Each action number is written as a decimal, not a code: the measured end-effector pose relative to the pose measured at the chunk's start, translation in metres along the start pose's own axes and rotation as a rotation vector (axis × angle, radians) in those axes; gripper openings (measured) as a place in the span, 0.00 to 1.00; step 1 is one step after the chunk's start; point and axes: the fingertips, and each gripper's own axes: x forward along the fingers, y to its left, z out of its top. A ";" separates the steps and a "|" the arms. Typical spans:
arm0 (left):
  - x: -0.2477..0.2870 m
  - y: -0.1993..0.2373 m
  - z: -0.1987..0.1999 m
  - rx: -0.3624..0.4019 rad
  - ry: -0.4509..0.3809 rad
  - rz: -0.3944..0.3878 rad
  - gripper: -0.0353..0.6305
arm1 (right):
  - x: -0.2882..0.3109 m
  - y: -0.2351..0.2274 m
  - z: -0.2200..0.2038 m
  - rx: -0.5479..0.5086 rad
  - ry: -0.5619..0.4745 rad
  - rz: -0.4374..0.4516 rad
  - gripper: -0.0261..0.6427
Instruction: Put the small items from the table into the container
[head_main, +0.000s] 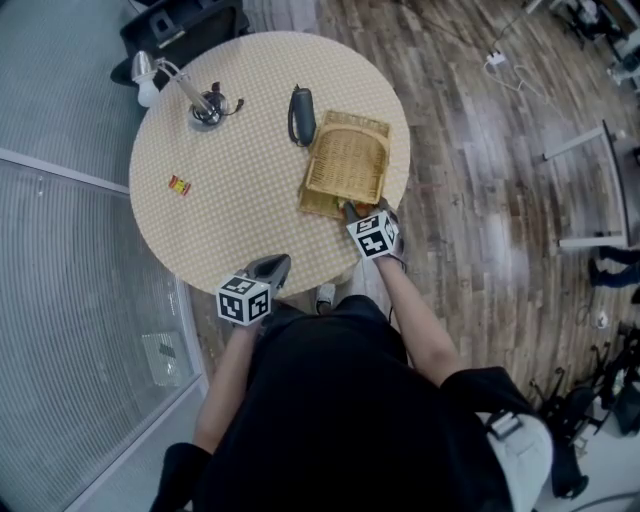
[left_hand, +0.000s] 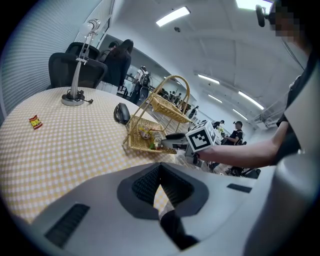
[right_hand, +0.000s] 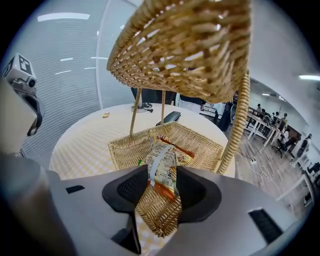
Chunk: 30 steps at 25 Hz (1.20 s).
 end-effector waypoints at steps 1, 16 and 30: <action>0.000 -0.002 0.000 0.001 -0.001 -0.002 0.06 | -0.003 0.000 -0.001 0.002 -0.002 -0.006 0.30; 0.000 -0.014 -0.002 0.030 -0.004 -0.032 0.06 | -0.060 0.055 -0.032 0.004 -0.086 0.153 0.09; 0.000 -0.025 -0.006 0.079 -0.005 -0.044 0.06 | -0.078 0.117 -0.061 -0.092 -0.024 0.314 0.08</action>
